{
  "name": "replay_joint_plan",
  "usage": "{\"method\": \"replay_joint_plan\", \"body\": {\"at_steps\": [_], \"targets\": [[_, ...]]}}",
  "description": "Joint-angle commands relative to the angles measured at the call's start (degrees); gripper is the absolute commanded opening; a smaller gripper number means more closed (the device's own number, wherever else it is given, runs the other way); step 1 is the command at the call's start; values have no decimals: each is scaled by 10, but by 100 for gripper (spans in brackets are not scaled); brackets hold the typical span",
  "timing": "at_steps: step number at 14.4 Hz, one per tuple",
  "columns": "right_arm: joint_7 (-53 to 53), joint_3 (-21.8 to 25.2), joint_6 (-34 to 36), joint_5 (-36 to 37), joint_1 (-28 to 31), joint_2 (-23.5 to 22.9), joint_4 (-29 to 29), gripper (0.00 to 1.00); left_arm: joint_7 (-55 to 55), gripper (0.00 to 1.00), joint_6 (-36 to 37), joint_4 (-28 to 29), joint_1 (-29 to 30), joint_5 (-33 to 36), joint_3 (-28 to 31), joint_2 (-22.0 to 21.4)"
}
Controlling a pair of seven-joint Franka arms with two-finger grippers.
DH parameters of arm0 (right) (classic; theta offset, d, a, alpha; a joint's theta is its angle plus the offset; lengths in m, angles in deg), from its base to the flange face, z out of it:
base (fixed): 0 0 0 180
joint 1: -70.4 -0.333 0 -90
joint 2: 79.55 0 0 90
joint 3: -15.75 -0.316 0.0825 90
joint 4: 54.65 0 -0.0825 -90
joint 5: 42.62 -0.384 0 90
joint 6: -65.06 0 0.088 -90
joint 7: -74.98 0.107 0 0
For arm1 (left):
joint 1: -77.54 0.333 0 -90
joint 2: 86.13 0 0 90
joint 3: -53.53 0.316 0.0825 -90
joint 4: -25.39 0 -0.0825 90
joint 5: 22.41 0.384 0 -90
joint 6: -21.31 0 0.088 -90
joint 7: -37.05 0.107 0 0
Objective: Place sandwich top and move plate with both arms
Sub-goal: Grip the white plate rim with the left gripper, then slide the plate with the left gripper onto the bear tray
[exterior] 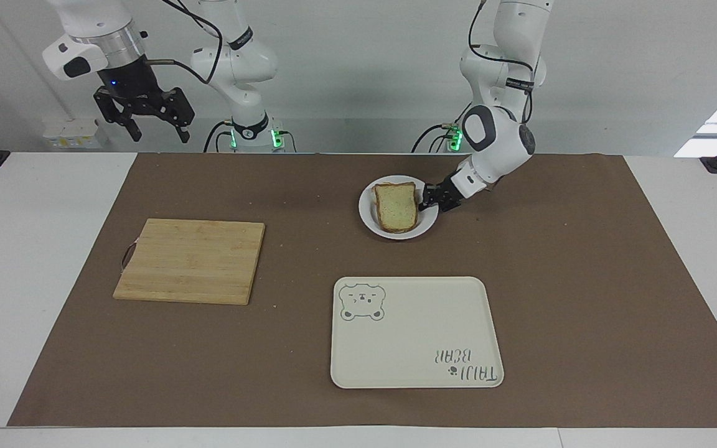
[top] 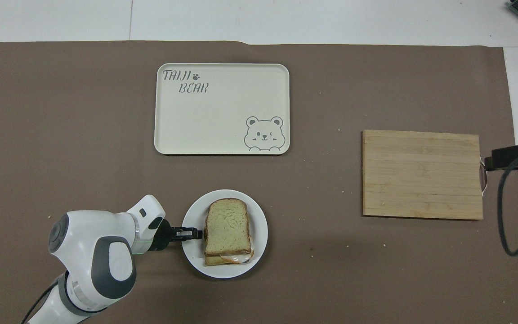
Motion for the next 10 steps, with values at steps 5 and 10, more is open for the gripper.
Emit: {"method": "replay_joint_plan", "body": {"at_steps": [5,10], "targets": [[-11,-7,0,17,1,13,14,100,18,0,158,-94,109,-7,2,6],[-12,-7,0,17,1,13,14,100,67,0,212,-202,156,5,2,62]]}}
